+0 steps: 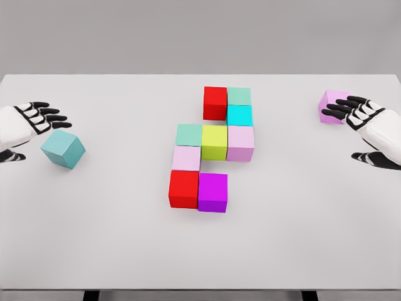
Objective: Assemble the squares on the desktop into the number 2
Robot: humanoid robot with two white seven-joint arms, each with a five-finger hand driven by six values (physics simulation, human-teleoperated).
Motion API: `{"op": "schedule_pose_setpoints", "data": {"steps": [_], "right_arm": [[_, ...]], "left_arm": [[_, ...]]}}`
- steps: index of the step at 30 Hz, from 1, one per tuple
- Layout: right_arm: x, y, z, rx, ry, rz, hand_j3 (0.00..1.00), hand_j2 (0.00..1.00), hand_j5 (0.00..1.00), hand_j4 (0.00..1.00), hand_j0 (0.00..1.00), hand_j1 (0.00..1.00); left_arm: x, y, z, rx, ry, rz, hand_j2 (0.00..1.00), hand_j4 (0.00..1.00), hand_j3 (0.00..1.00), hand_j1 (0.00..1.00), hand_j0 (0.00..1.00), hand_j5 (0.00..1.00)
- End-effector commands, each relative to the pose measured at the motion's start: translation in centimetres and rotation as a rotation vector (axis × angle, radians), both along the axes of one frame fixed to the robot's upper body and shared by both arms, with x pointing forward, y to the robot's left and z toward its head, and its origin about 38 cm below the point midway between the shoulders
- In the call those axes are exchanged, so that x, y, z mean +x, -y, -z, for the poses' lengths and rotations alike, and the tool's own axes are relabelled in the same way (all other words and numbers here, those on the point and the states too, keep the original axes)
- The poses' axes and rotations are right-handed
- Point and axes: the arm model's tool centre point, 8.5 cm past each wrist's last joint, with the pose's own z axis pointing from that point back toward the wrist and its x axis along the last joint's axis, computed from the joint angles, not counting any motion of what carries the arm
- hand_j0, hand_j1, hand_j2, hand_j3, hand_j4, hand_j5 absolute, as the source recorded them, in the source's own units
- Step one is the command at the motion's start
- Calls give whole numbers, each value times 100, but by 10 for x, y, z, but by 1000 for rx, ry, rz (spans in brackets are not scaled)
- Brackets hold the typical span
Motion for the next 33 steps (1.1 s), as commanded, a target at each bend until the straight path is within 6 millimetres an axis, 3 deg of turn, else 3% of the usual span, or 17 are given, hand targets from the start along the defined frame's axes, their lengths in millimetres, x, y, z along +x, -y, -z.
{"op": "schedule_pose_setpoints", "data": {"steps": [1, 11, 16, 18, 21, 24, 30, 33], "right_arm": [[0, 0, -1, 5, 0, 0, 100, 100, 100, 100, 100, 100], [0, 0, 0, 8, -1, -1, 100, 100, 100, 100, 100, 100], [4, -8, 1, -11, -5, -26, 100, 100, 100, 100, 100, 100], [20, -27, -8, -106, -20, -123, 100, 100, 100, 100, 100, 100], [45, -37, -2, -212, -88, -191, 100, 100, 100, 100, 100, 100], [72, -27, -4, -248, -116, -160, 100, 100, 100, 100, 100, 100], [99, -7, -46, -291, -83, -115, 100, 100, 100, 100, 100, 100], [123, 10, -50, -316, -124, -55, 100, 100, 100, 100, 100, 100]], "left_arm": [[1, 10, 7, -33, 3, 15, 100, 100, 100, 100, 100, 100], [3, 11, 13, -46, -1, 7, 100, 100, 100, 100, 100, 100], [5, 0, 21, -36, -24, -27, 100, 100, 100, 100, 100, 100], [9, -4, 25, -28, -27, -44, 100, 100, 100, 100, 100, 100], [17, -5, 29, -30, -12, -61, 100, 100, 100, 100, 100, 100], [28, -1, 33, -19, 14, -69, 100, 100, 100, 100, 100, 100], [32, -1, 28, 0, 14, -59, 100, 100, 100, 100, 100, 100], [30, -4, 19, 41, -1, -39, 100, 100, 100, 100, 100, 100]]}}
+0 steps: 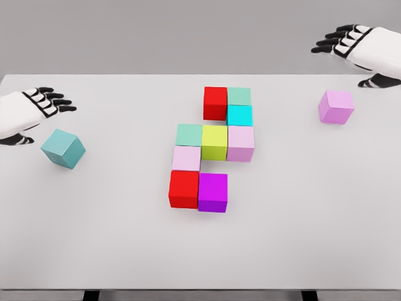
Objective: Assemble the squares on the desktop into the number 2
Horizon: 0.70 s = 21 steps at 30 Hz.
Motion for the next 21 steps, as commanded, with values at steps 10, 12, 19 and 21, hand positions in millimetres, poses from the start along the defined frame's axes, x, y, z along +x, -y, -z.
{"op": "schedule_pose_setpoints", "data": {"steps": [10, 12, 19, 21], "right_arm": [[59, 23, 75, -22, -466, 193, 100, 100, 100, 100, 100, 100], [66, 28, 76, -13, -472, 223, 100, 100, 100, 100, 100, 100], [84, 46, 92, 63, -516, 349, 100, 100, 100, 100, 100, 100], [86, 46, 92, 69, -519, 356, 100, 100, 100, 100, 100, 100]], "left_arm": [[-10, 4, 13, 31, -68, 33, 100, 100, 100, 100, 100, 100], [-10, 6, 16, 26, -74, 37, 100, 100, 100, 100, 100, 100], [-7, 18, 33, 12, -103, 53, 100, 100, 100, 100, 100, 100], [-6, 22, 36, 7, -107, 62, 100, 100, 100, 100, 100, 100]]}}
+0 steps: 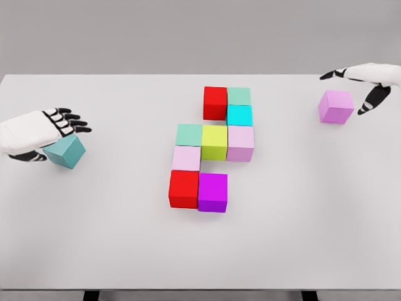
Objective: Assemble the squares on the desktop into the number 2
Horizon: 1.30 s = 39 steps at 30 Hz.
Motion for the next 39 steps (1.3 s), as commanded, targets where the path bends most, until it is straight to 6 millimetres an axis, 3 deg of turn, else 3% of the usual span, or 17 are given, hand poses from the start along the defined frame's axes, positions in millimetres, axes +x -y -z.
{"op": "schedule_pose_setpoints", "data": {"steps": [1, 7, 13, 18, 24, 30, 32, 39], "right_arm": [[3, 1, 9, 23, -19, 29, 100, 100, 100, 100, 100, 100], [6, 8, 5, 16, -21, 60, 99, 99, 99, 99, 99, 99], [9, 7, 4, 27, -21, 76, 98, 98, 98, 98, 98, 98], [14, -6, 7, 7, -23, 51, 96, 96, 96, 96, 96, 96], [16, -7, 2, -25, -16, 44, 94, 94, 94, 94, 94, 94], [20, -19, 2, -57, -14, 16, 94, 94, 94, 94, 94, 94], [24, -26, -4, -64, -3, 4, 96, 96, 96, 96, 96, 96], [26, -22, -13, -102, 10, 6, 96, 96, 96, 96, 96, 96]], "left_arm": [[-1, 4, 9, -7, -22, 7, 100, 100, 100, 100, 100, 100], [2, 8, 8, 36, -41, 35, 100, 100, 100, 100, 100, 100], [-9, -24, -5, 114, -55, -5, 100, 100, 100, 100, 100, 100], [-8, -27, -5, 117, -54, -15, 100, 100, 100, 100, 100, 100], [-4, -40, 1, 122, -67, -60, 100, 100, 100, 100, 100, 100], [-2, -59, 5, -17, -119, -161, 100, 100, 100, 100, 100, 100], [-3, -60, 6, -64, -136, -177, 100, 100, 100, 100, 100, 100], [-2, -46, 18, -146, -173, -170, 100, 100, 100, 100, 100, 100]]}}
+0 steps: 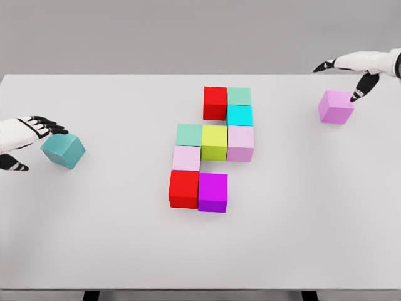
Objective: Assemble the squares on the desktop into the number 2
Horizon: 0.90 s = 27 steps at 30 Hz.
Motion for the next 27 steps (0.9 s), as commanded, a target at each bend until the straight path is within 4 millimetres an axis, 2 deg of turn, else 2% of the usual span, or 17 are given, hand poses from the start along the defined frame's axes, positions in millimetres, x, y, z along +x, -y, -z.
{"op": "schedule_pose_setpoints", "data": {"steps": [1, 7, 12, 18, 27], "right_arm": [[0, 1, 1, -22, -3, 3, 96, 96, 96, 96, 96, 96], [0, 5, 7, -175, -29, -9, 98, 98, 98, 98, 98, 98], [-2, 9, 8, -196, -34, -5, 98, 98, 98, 98, 98, 98], [-2, 5, 15, -194, -45, -13, 98, 98, 98, 98, 98, 98], [-1, -10, 27, -207, -68, -45, 98, 98, 98, 98, 98, 98]], "left_arm": [[1, 4, 3, -31, -6, -3, 100, 100, 100, 100, 100, 100], [5, 10, 5, -46, -2, 4, 100, 100, 100, 100, 100, 100], [12, 23, 9, -51, -8, 29, 100, 100, 100, 100, 100, 100], [22, 33, 6, -28, -9, 61, 100, 100, 100, 100, 100, 100], [24, 32, 7, -5, -18, 66, 100, 100, 100, 100, 100, 100]]}}
